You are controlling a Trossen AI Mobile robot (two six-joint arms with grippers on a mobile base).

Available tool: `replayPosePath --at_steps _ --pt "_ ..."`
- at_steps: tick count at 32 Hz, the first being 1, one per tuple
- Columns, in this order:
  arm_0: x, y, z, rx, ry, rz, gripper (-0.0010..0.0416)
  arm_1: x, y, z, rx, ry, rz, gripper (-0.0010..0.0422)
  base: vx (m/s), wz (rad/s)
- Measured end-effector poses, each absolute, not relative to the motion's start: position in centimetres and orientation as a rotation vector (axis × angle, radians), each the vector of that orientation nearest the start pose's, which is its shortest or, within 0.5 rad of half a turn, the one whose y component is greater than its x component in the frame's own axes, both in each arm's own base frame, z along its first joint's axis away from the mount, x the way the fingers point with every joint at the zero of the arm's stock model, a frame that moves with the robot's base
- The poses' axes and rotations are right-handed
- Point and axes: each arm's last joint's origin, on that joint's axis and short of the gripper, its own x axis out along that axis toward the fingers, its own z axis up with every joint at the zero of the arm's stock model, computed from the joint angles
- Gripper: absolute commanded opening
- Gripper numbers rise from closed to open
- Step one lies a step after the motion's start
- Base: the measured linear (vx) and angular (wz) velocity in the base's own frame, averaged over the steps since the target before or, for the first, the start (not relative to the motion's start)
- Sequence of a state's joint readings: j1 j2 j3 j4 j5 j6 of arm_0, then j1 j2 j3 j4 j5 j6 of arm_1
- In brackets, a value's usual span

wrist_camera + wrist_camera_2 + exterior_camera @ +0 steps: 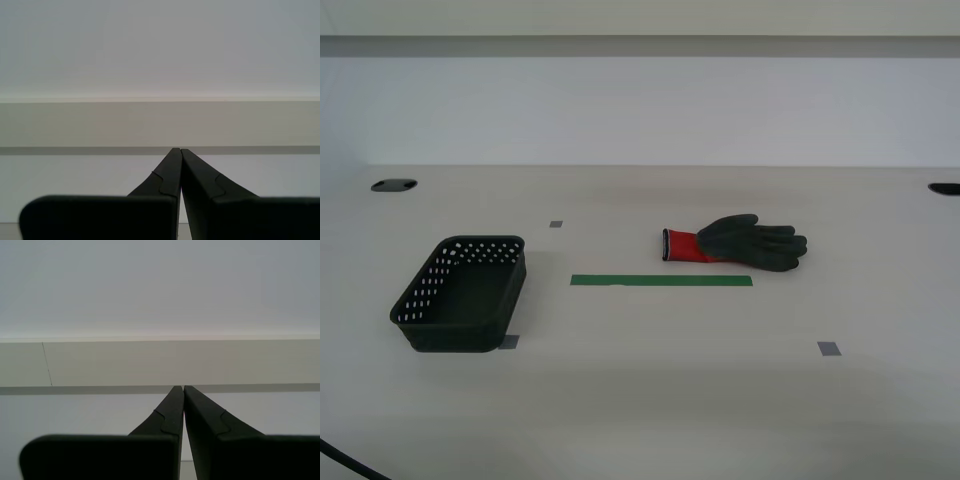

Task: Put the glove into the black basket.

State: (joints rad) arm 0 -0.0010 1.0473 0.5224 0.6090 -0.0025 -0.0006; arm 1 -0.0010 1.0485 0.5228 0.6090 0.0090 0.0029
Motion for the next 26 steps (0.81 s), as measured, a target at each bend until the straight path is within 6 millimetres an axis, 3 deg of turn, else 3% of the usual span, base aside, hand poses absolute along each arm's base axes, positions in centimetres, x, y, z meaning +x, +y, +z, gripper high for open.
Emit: replayPosePath --at_steps 26 --pt "22.65 -0.02 26.94 -0.001 -0.084 0.001 0.0001 22.71 -0.05 27.2 0.003 -0.092 -0.009 0.0 0.0 0.0"
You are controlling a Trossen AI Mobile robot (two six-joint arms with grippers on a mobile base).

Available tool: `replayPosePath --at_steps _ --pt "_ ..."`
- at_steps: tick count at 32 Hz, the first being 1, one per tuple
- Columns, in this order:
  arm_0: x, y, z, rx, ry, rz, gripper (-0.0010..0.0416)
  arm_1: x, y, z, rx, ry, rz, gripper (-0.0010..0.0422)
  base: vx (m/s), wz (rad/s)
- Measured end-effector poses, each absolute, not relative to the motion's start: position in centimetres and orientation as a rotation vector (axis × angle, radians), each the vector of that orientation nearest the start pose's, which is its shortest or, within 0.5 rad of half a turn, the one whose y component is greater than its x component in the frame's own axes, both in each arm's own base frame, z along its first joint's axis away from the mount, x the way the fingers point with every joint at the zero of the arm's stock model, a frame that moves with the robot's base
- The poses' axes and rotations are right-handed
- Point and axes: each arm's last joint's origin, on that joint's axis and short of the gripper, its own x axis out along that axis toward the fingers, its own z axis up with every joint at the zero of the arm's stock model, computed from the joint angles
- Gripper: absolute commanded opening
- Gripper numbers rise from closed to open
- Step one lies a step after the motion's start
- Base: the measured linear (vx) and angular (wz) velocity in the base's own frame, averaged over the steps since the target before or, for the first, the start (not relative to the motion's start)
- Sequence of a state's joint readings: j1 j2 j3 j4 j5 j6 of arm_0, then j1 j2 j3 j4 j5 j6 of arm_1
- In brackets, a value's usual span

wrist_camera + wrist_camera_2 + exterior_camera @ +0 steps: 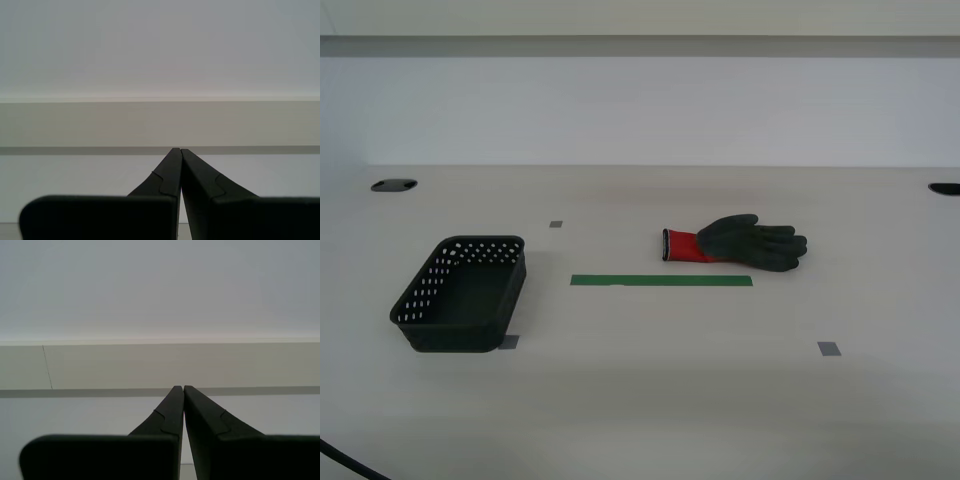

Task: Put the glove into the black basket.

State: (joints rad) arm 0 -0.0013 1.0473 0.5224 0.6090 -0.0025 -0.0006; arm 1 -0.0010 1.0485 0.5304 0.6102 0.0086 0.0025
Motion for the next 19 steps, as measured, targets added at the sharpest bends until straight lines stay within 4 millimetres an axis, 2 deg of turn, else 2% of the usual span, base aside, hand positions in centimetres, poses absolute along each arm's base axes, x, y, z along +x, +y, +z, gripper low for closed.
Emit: replayPosePath --at_steps 2,4,5,7,13,14,17,19 --pt "22.6 0.0 26.9 -0.001 -0.084 0.003 0.0 22.8 -0.1 27.5 0.002 -0.101 -0.013 0.0 0.0 0.0" --pt "22.6 0.0 26.9 -0.001 -0.084 0.002 0.0001 22.8 -0.3 27.9 -0.001 -0.11 -0.091 0.0 0.0 0.0" --pt "22.6 0.0 26.9 -0.001 -0.084 0.003 0.0 23.0 -0.6 28.6 -0.02 -0.108 -0.203 0.0 0.0 0.0" --pt "22.6 0.0 26.9 -0.001 -0.084 0.002 0.0001 23.3 -1.3 30.1 -0.054 -0.062 -0.3 0.0 0.0 0.0" --pt "22.6 0.0 26.9 -0.001 -0.083 0.002 0.0001 25.4 -3.8 34.2 0.085 0.077 -0.403 0.0 0.0 0.0" --pt "22.6 0.0 26.9 -0.001 -0.083 0.003 0.0001 26.3 -4.9 35.3 0.119 0.095 -0.441 0.0 0.0 0.0" --pt "22.6 0.0 26.9 -0.001 -0.083 0.002 0.0001 28.2 -7.5 36.4 0.166 0.132 -0.538 0.0 0.0 0.0" --pt "22.6 0.0 26.9 -0.001 -0.083 0.002 0.0001 29.9 -9.9 36.3 0.193 0.178 -0.612 0.0 0.0 0.0"
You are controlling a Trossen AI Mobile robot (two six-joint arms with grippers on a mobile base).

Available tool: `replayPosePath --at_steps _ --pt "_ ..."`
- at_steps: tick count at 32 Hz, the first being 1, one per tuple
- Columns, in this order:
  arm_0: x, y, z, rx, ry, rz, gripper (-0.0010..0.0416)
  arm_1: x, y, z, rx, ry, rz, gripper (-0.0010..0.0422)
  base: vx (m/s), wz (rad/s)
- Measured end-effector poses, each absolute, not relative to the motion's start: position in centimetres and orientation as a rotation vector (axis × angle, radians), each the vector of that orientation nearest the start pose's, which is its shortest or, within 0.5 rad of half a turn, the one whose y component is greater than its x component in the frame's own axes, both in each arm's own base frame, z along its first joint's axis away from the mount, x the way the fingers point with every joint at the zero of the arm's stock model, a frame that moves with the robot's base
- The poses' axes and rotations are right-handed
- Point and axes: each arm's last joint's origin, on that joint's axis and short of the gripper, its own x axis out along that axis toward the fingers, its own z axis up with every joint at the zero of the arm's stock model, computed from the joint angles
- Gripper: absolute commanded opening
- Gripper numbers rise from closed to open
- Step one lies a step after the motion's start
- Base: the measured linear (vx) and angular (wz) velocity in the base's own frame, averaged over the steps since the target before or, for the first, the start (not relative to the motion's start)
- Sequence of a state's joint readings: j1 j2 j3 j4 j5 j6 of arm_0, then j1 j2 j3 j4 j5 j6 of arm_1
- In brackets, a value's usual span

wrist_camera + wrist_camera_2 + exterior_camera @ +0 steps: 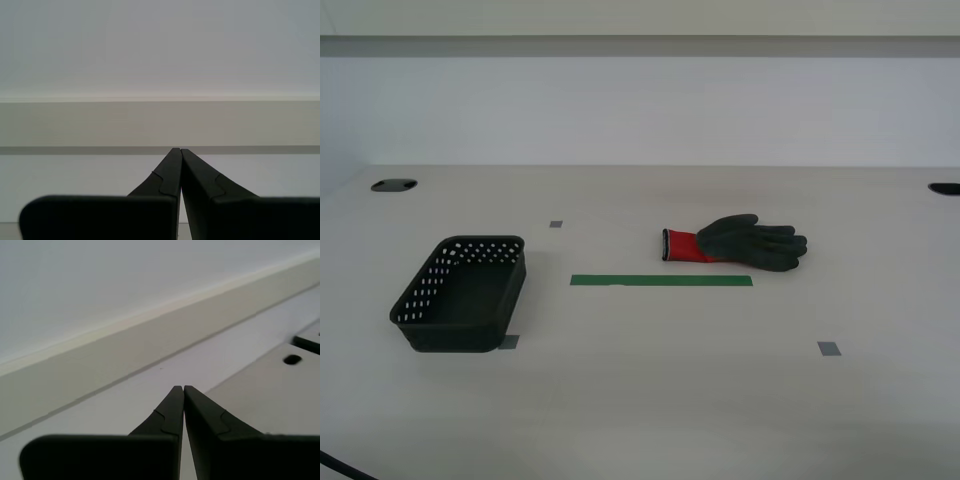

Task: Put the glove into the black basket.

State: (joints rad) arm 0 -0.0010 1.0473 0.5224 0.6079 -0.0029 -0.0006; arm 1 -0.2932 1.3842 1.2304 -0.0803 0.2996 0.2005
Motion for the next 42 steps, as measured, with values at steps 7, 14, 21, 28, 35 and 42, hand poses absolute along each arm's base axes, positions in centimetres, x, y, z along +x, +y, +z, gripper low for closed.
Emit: replayPosePath --at_steps 7,14,21,28,35,42 --pt "22.7 0.0 26.9 -0.001 -0.081 0.002 0.0001 34.1 -18.5 33.1 0.26 0.299 -0.81 0.0 0.0 0.0" --pt "22.7 0.0 26.7 -0.001 -0.063 0.002 0.0001 37.0 -28.2 28.0 0.328 0.418 -0.987 0.0 0.0 0.0" --pt "22.7 0.0 26.5 -0.001 -0.041 0.005 0.0001 40.9 -33.3 24.1 0.339 0.549 -1.018 0.0 -0.002 0.003" --pt "22.7 0.0 26.2 -0.001 -0.009 0.005 0.0001 44.0 -36.4 19.1 0.25 0.575 -1.032 0.0 0.0 0.0" --pt "22.7 0.0 26.0 -0.001 0.016 0.005 0.0001 44.2 -36.6 11.4 0.24 0.794 -1.001 0.0 0.0 0.0" --pt "22.6 0.0 25.8 -0.001 0.034 0.006 0.0001 43.8 -35.8 5.2 0.271 1.008 -0.852 -0.0001 0.0 0.0"
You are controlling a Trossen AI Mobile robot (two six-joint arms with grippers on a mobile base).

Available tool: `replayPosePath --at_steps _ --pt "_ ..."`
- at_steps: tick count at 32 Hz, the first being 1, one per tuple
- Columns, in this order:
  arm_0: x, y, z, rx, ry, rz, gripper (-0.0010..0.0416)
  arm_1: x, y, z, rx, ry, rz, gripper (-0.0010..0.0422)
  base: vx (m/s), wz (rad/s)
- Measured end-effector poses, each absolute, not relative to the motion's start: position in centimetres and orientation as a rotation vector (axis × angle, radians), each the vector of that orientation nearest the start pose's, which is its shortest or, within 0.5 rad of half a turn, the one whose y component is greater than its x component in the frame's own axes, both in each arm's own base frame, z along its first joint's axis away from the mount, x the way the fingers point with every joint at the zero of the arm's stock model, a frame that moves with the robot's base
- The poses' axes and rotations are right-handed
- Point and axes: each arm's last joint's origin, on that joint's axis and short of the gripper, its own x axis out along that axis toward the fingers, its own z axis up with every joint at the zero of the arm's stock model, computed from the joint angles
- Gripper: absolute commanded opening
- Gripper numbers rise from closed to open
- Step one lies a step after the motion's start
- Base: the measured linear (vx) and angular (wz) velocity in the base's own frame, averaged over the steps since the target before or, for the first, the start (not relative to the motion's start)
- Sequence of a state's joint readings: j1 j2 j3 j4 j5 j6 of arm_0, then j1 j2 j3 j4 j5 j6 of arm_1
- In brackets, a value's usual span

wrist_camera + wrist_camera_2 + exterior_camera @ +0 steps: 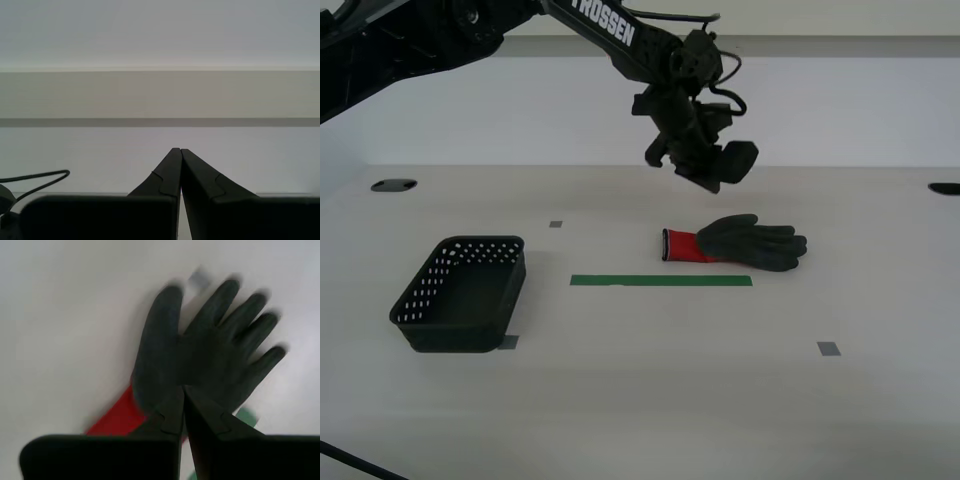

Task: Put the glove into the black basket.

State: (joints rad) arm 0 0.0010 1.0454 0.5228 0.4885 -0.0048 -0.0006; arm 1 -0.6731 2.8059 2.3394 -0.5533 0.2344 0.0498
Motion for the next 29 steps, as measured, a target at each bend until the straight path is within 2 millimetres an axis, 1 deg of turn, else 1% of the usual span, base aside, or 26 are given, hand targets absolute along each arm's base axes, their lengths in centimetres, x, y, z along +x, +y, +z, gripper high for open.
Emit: replayPosePath --at_steps 3,5,7,10,15,17,18,21,26,29 --pt "22.6 0.0 25.8 0.0 0.039 0.006 0.0001 43.3 -35.2 4.2 0.297 1.095 -0.754 -0.0001 0.0 0.0" --pt "22.6 0.0 25.8 0.0 0.038 0.005 0.0 43.2 -35.0 4.5 0.274 1.136 -0.723 -0.0001 0.0 0.0" --pt "22.6 0.0 25.8 0.0 0.039 0.005 0.0001 42.8 -34.7 4.5 0.287 1.19 -0.687 -0.0001 0.0 0.0" --pt "22.6 0.0 25.8 -0.001 0.038 0.006 0.0 42.2 -34.1 3.3 0.327 1.259 -0.65 -0.0001 0.0 0.0" --pt "22.6 0.0 25.8 0.0 0.038 0.006 0.0001 41.9 -33.7 3.0 0.355 1.283 -0.623 -0.0001 0.0 0.0" --pt "22.6 0.0 25.8 0.0 0.038 0.005 0.0001 41.7 -33.4 2.0 0.36 1.312 -0.615 -0.0001 0.0 0.0" --pt "22.6 0.0 25.8 0.0 0.039 0.005 0.0001 41.6 -33.3 1.8 0.356 1.314 -0.61 -0.0001 0.0 0.0" --pt "22.6 0.0 25.8 0.0 0.039 0.006 0.0001 41.8 -33.2 1.5 0.302 1.3 -0.578 -0.0001 0.0 0.0" --pt "22.6 0.0 25.8 0.0 0.039 0.006 0.0001 42.1 -32.9 0.9 0.281 1.273 -0.574 0.0 0.0 0.0" --pt "22.6 0.0 25.8 0.0 0.038 0.005 0.0001 42.3 -32.9 0.9 0.275 1.256 -0.577 0.0 0.0 0.0"
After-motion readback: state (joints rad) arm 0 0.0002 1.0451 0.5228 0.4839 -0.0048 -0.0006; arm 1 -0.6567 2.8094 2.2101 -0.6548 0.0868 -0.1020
